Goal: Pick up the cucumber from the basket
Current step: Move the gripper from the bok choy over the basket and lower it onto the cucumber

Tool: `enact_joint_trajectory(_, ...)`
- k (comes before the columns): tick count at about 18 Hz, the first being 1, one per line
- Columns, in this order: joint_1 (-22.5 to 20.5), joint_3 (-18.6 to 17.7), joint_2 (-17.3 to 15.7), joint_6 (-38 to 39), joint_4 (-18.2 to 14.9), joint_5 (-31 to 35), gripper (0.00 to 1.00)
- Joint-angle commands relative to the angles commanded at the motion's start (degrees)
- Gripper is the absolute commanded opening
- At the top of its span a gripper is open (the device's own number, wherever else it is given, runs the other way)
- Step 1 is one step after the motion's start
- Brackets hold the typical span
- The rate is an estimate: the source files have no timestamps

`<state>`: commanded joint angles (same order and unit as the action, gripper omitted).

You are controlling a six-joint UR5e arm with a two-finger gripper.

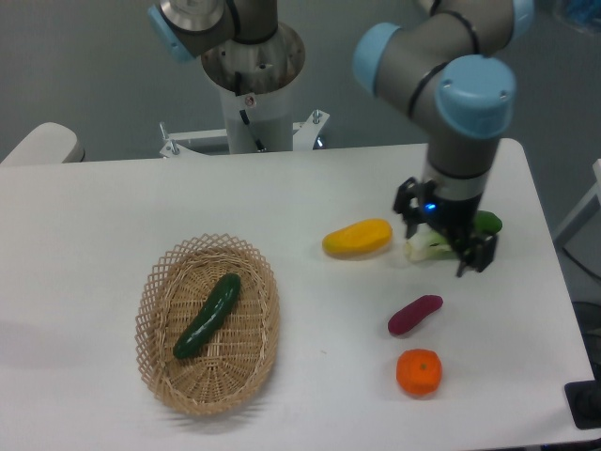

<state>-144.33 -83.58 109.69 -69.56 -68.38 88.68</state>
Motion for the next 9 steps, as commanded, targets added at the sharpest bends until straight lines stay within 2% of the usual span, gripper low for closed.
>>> enact_joint_trajectory(5,7.56,-1.66,0.09,23.11,0.26,-0.09,1.00)
enact_joint_trajectory(9,12.83,-4.30,0.70,35.34,0.70,-0.70,1.00)
